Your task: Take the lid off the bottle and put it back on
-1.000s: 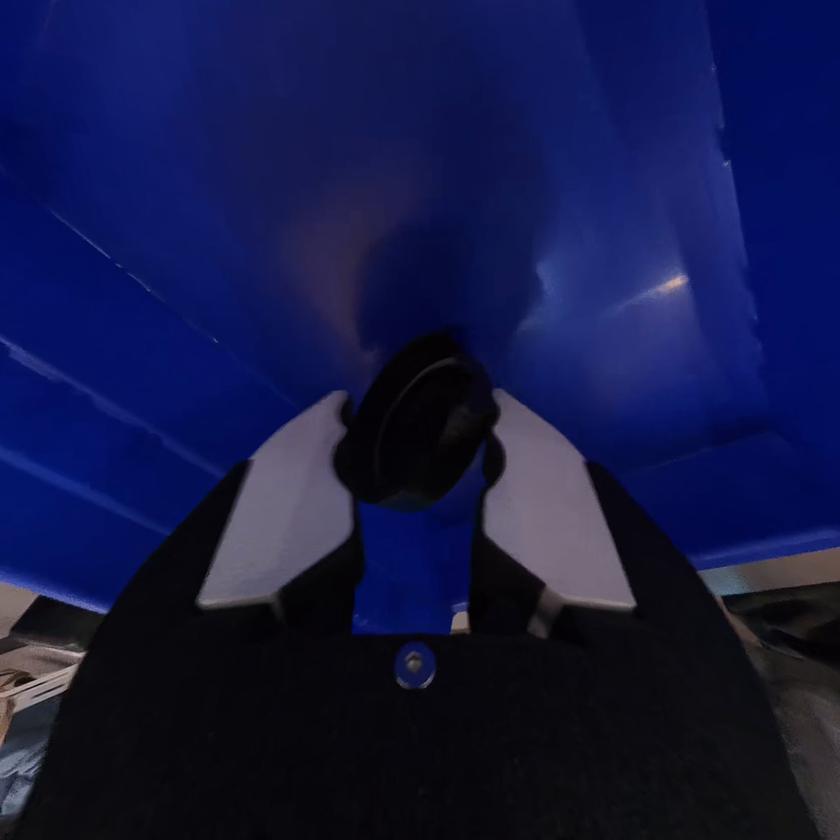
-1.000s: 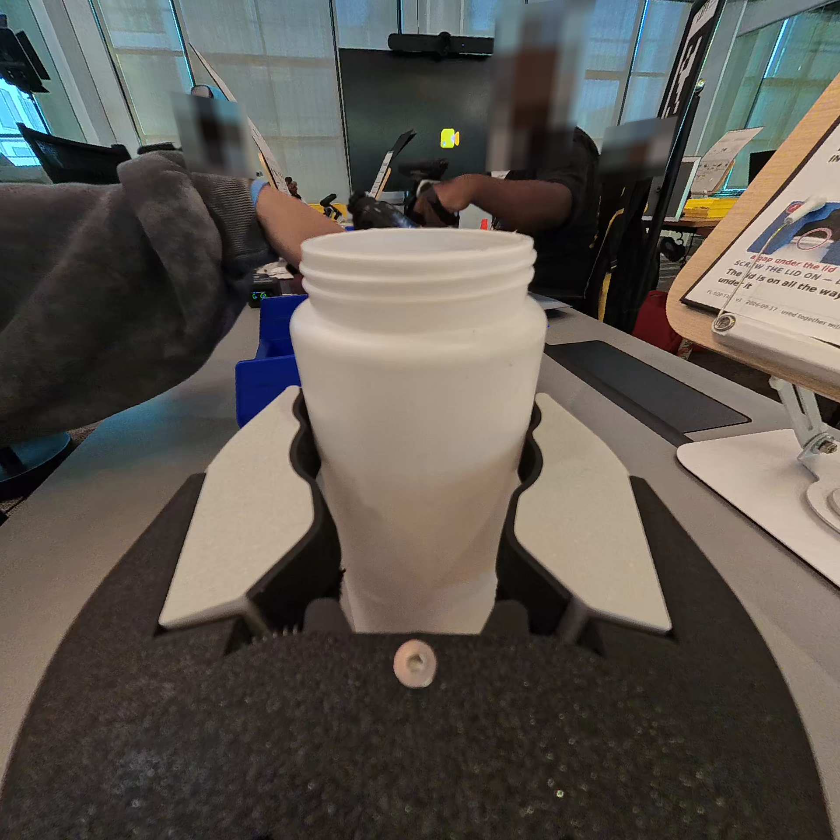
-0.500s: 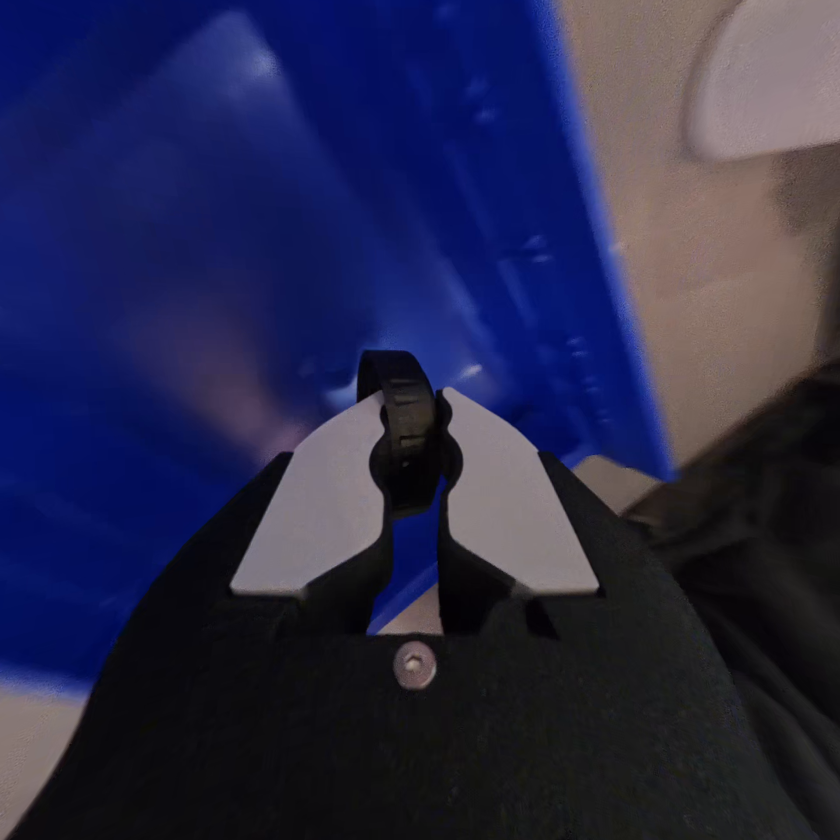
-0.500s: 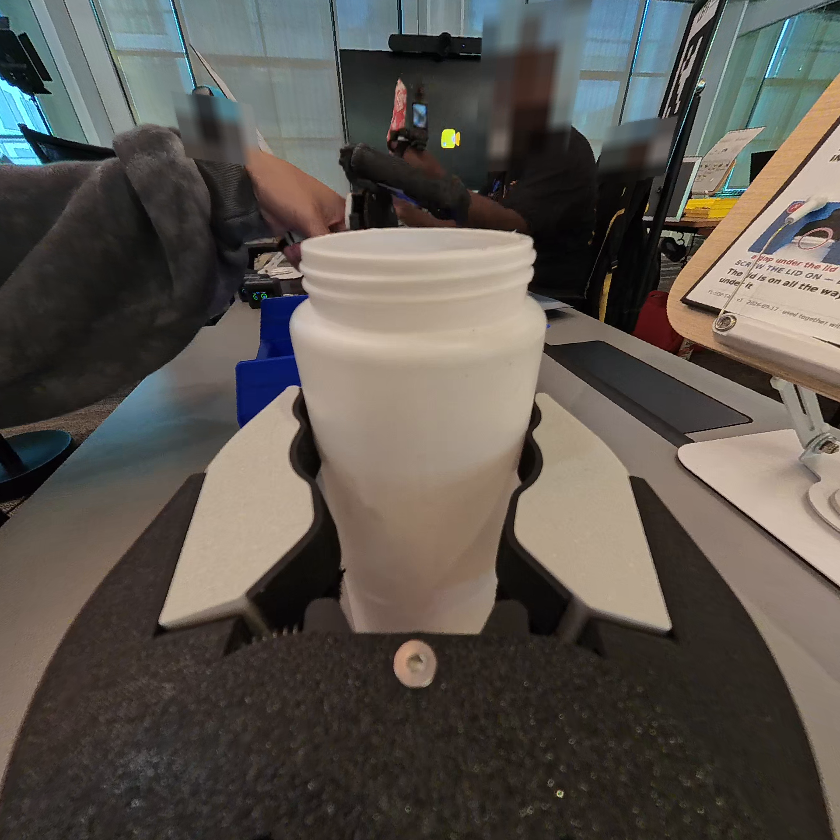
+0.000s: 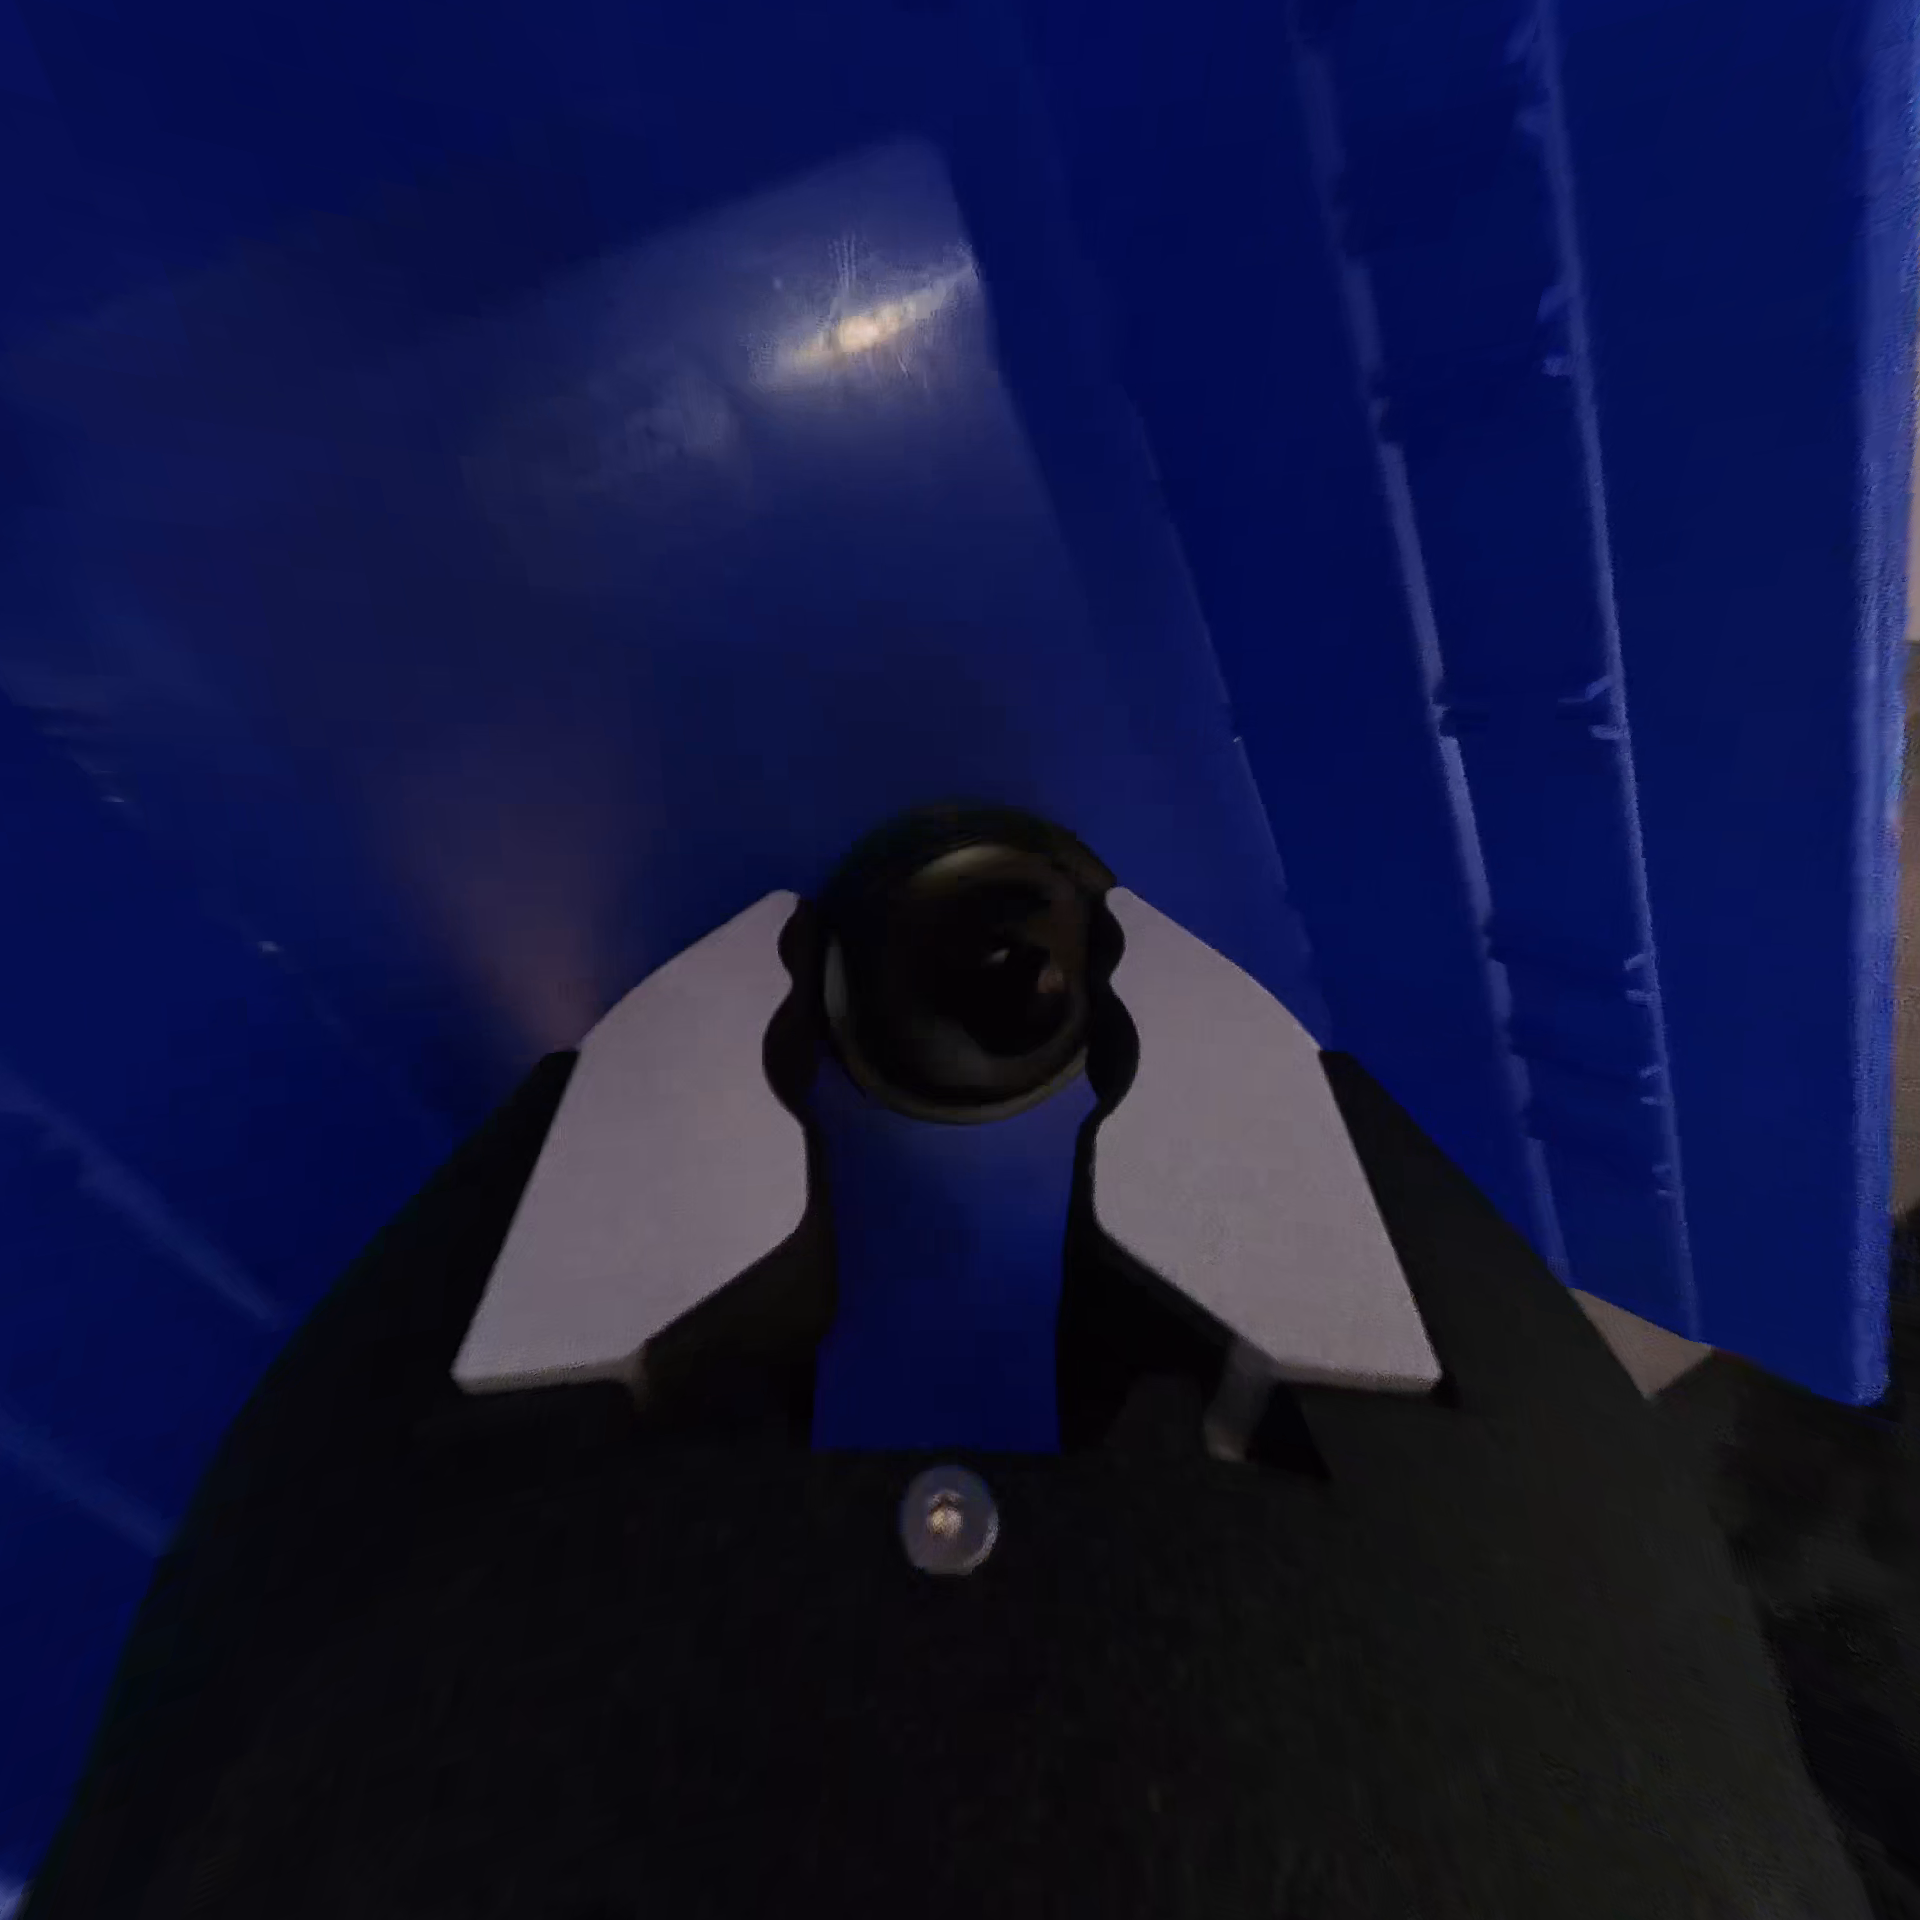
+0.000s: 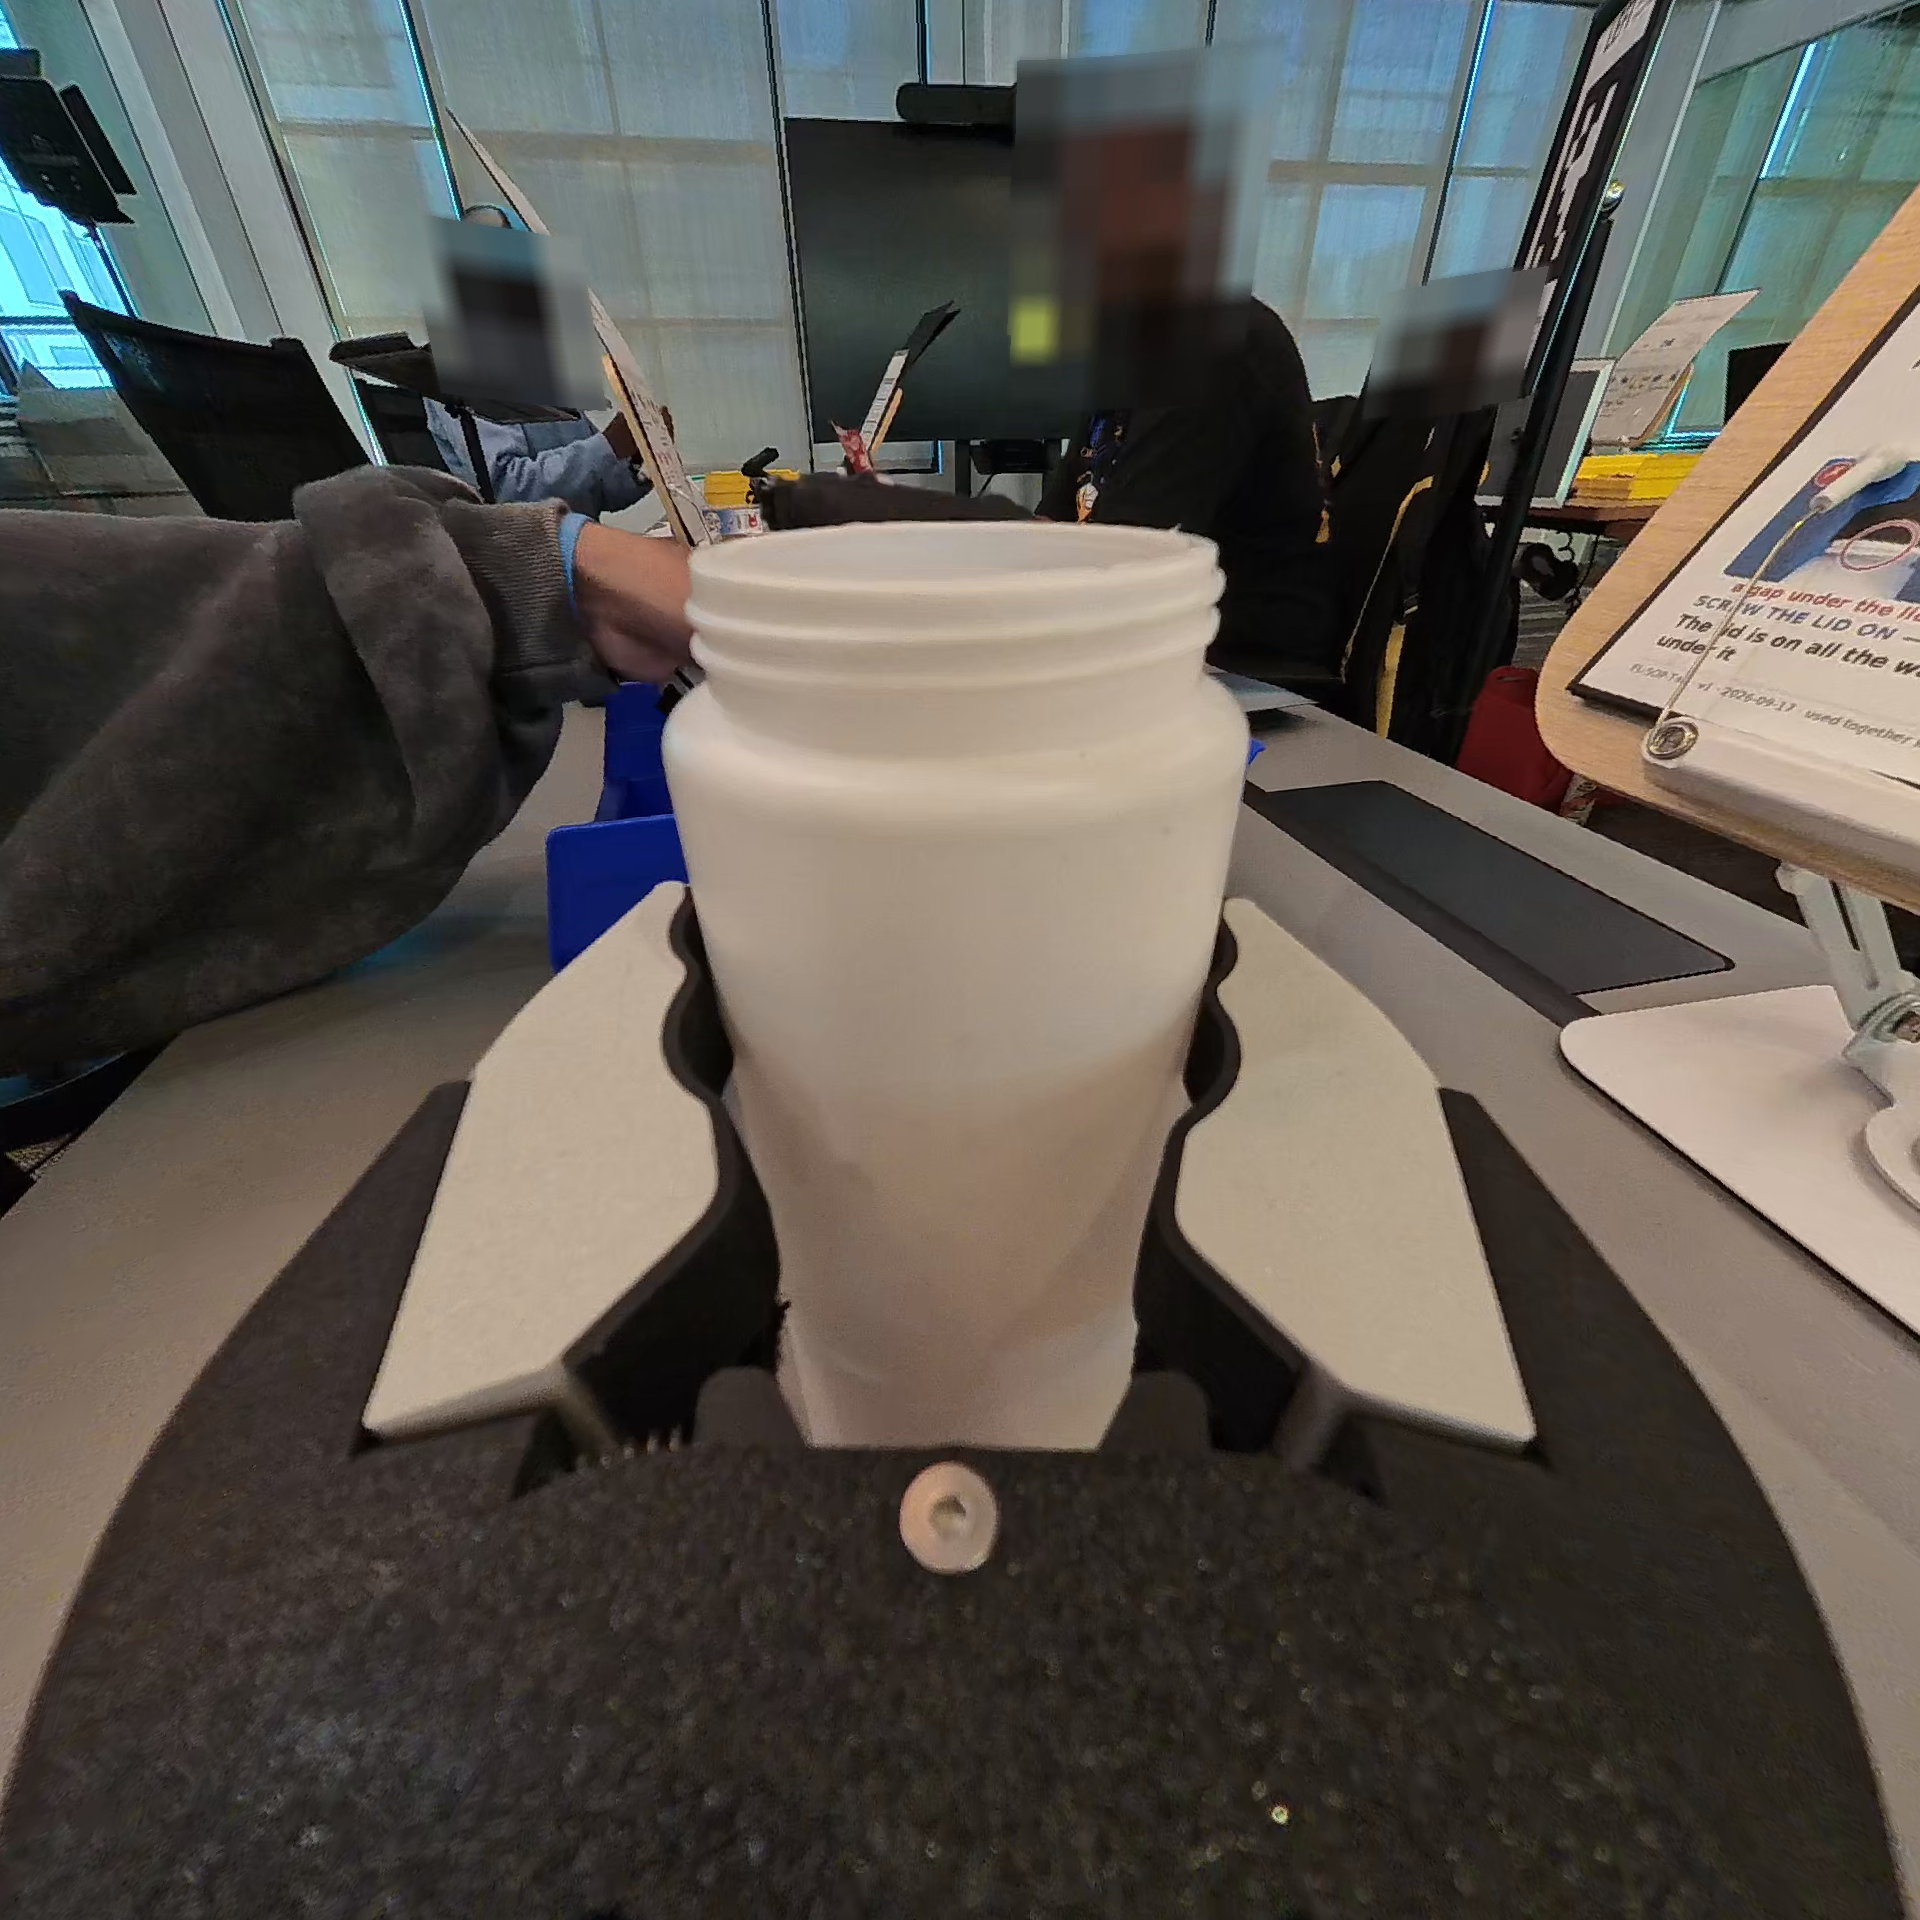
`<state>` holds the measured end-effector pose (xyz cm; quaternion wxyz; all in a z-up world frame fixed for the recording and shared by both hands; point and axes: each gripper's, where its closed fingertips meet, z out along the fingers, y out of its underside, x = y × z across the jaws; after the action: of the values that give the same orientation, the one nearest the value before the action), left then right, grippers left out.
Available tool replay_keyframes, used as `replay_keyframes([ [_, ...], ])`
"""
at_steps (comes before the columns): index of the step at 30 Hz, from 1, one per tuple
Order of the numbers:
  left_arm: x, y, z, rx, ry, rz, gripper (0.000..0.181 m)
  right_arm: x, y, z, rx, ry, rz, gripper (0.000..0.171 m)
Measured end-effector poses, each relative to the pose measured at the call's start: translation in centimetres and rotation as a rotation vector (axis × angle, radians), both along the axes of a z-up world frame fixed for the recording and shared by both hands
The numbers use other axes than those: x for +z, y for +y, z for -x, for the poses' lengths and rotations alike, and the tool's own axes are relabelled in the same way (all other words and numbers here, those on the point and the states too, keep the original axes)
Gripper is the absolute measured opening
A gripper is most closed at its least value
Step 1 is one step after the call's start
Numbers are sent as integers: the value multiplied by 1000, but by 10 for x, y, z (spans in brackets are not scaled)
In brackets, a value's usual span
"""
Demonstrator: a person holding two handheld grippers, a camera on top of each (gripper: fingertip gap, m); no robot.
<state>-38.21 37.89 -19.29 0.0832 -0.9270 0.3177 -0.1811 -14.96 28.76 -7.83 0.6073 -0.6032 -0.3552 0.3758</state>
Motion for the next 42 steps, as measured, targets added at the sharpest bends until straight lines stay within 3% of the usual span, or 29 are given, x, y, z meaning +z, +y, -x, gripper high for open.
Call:
replay_keyframes([
  [5, 16, 0, -1, -99, 104, -281, 70, 0, 0, 0, 1, -1, -1, 88],
  [11, -17, -18, 2, -193, 279, -377, 93, 0, 0, 0, 1, 0, 0, 88],
  [13, -22, -18, 2, -147, 246, -343, 93, 0, 0, 0, 0, -2, -1, 88],
  [16, -25, -18, 1, -100, 178, -277, 73, 0, 0, 0, 1, -2, 0, 88],
  [19, -22, -15, 9, -84, 193, -266, 73, 0, -1, 0, 1, -3, 0, 88],
  [22, 12, -11, 5, -60, 83, -280, 72, 0, 0, 0, 1, -2, 0, 88],
  [28, 162, -30, -70, -310, -157, -471, 72, 0, 0, 1, -7, -8, 1, 87],
  [32, 216, -36, -140, -193, -99, -461, 72, -1, 1, 2, -39, -22, 2, 87],
  [36, 210, -74, -214, -349, 6, -416, 72, -1, 2, 3, -77, -31, 4, 87],
  [42, 170, -91, -254, -423, 128, -320, 72, -1, 1, 4, -106, -42, 1, 87],
])
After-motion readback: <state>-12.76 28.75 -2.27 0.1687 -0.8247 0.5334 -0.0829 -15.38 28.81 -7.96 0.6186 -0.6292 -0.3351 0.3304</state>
